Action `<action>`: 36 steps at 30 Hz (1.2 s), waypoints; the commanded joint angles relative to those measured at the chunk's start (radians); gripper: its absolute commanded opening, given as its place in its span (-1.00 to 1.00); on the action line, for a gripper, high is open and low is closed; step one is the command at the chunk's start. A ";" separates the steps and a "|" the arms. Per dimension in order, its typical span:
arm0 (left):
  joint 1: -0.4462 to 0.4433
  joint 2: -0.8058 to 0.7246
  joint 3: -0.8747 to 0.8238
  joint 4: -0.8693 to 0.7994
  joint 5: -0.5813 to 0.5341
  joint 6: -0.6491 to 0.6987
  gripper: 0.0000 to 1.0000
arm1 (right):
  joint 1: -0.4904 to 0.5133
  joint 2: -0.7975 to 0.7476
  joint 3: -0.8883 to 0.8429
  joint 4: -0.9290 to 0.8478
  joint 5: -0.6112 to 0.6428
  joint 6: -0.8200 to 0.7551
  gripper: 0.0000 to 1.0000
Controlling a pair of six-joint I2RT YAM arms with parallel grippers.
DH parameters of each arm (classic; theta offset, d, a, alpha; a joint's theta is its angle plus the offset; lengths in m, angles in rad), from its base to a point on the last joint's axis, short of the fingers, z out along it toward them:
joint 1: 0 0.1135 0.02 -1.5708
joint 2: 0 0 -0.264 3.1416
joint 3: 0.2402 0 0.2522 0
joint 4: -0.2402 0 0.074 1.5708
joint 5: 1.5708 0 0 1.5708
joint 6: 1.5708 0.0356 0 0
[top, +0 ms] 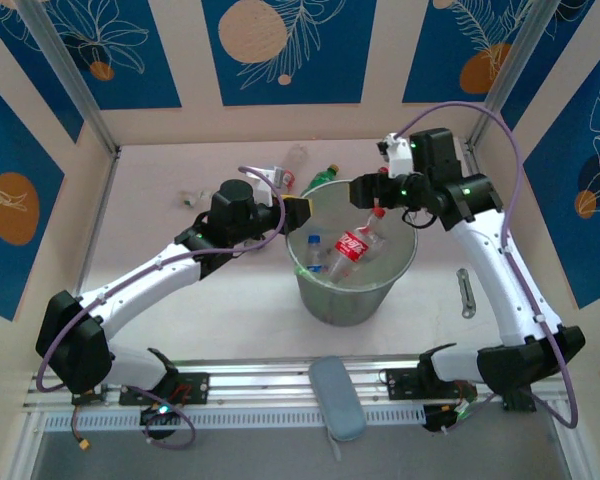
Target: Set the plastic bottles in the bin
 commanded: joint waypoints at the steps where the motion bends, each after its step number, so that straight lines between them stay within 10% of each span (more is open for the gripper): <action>1: -0.009 0.024 -0.032 -0.100 -0.044 0.012 0.06 | -0.074 -0.063 0.039 -0.124 0.104 -0.004 0.39; 15: -0.009 0.033 -0.018 -0.077 -0.046 -0.003 0.07 | -0.159 -0.054 -0.119 -0.129 0.020 0.016 -0.30; 26: 0.006 -0.065 0.018 -0.115 -0.092 0.020 0.82 | -0.159 -0.010 -0.162 0.020 0.007 0.038 -0.49; 36: 0.242 -0.243 -0.076 -0.345 -0.184 -0.030 0.83 | -0.147 0.024 -0.134 0.133 -0.070 0.054 -0.47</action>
